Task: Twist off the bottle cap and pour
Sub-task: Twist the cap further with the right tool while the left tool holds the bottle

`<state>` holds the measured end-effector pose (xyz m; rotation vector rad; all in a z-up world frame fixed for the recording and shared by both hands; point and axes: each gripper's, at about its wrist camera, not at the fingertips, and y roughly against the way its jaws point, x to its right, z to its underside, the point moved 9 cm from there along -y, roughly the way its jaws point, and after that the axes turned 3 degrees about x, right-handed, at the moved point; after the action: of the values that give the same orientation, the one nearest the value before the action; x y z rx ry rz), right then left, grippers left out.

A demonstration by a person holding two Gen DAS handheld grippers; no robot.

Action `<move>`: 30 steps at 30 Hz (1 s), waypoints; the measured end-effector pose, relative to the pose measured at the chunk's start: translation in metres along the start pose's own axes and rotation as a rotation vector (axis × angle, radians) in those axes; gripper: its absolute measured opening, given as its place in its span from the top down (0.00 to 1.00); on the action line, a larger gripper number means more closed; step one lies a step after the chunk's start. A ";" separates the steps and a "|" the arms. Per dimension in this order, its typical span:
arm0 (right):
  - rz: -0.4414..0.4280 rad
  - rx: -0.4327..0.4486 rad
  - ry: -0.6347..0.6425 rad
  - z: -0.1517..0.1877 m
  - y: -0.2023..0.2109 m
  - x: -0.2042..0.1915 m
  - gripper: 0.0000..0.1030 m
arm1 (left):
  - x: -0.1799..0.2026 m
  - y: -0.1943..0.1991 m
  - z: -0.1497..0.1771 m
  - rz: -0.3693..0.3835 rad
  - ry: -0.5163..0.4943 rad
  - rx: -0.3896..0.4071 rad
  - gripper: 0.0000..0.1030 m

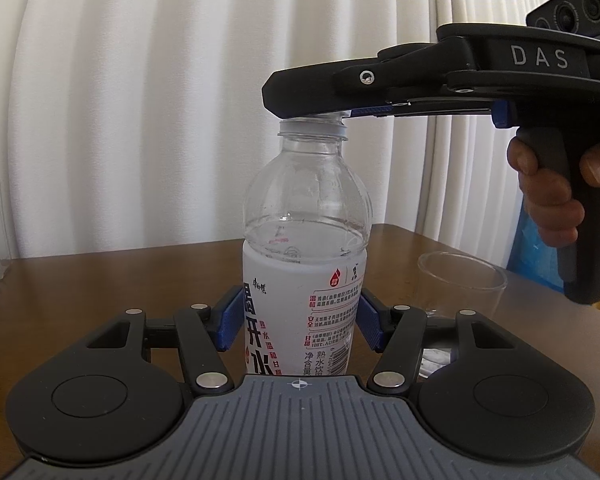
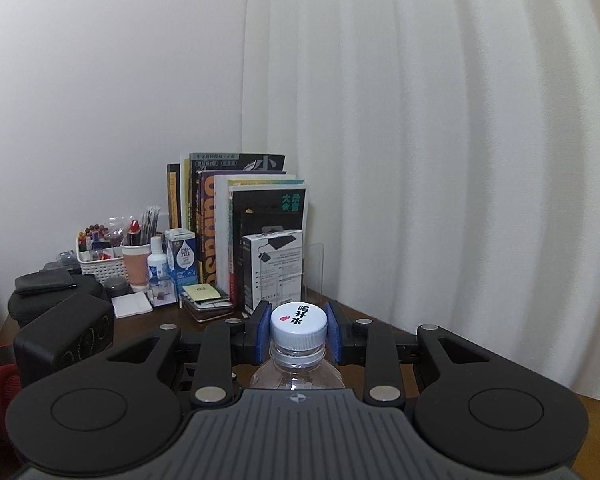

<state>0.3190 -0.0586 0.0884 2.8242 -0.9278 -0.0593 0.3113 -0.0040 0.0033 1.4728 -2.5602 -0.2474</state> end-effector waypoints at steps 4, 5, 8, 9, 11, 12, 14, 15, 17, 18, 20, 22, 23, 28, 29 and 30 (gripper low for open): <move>0.033 -0.001 0.014 0.003 -0.006 -0.001 0.68 | 0.000 0.000 0.000 -0.001 0.000 0.000 0.43; 0.044 0.001 0.017 0.003 -0.007 -0.001 0.68 | 0.000 0.000 0.000 0.000 0.001 0.000 0.43; 0.107 0.019 0.015 0.004 -0.008 0.000 0.57 | 0.001 0.001 0.000 0.001 0.002 0.000 0.43; 0.137 0.029 0.014 0.004 -0.008 -0.001 0.55 | 0.002 0.002 0.000 0.001 0.003 0.000 0.43; 0.176 0.047 0.007 0.004 -0.006 -0.004 0.52 | 0.001 0.002 0.000 0.001 0.004 0.000 0.43; 0.194 0.054 0.006 0.004 -0.006 -0.006 0.52 | 0.001 0.002 0.000 0.001 0.004 0.000 0.43; 0.230 0.058 0.016 0.004 -0.005 -0.009 0.52 | 0.000 0.001 0.000 0.000 0.004 0.000 0.43; 0.278 0.055 0.027 0.005 -0.006 -0.012 0.52 | 0.000 0.000 0.000 0.000 0.004 0.000 0.43; 0.354 0.055 0.035 0.007 -0.006 -0.015 0.52 | 0.000 0.000 0.000 0.000 0.004 0.000 0.43; 0.378 0.060 0.029 0.008 -0.006 -0.016 0.52 | -0.001 -0.001 0.000 0.000 0.003 0.000 0.43; 0.423 0.072 0.019 0.010 -0.005 -0.017 0.54 | -0.001 -0.001 0.000 0.000 0.003 0.000 0.43; 0.439 0.089 0.012 0.010 -0.004 -0.019 0.58 | -0.001 -0.001 0.000 -0.001 0.003 0.000 0.43; 0.440 0.093 0.005 0.010 -0.005 -0.020 0.59 | 0.000 -0.001 0.000 -0.001 0.003 0.000 0.43; 0.454 0.076 0.000 0.011 -0.006 -0.021 0.69 | -0.001 -0.002 0.000 -0.001 0.003 0.000 0.43; 0.459 0.075 0.004 0.011 -0.006 -0.021 0.69 | -0.001 -0.002 0.000 -0.001 0.003 0.000 0.43; 0.459 0.074 0.006 0.011 -0.005 -0.021 0.69 | -0.001 -0.003 0.000 -0.001 0.003 0.000 0.43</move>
<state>0.3037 -0.0436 0.0763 2.5948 -1.5763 0.0428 0.3141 -0.0042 0.0024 1.4730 -2.5571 -0.2456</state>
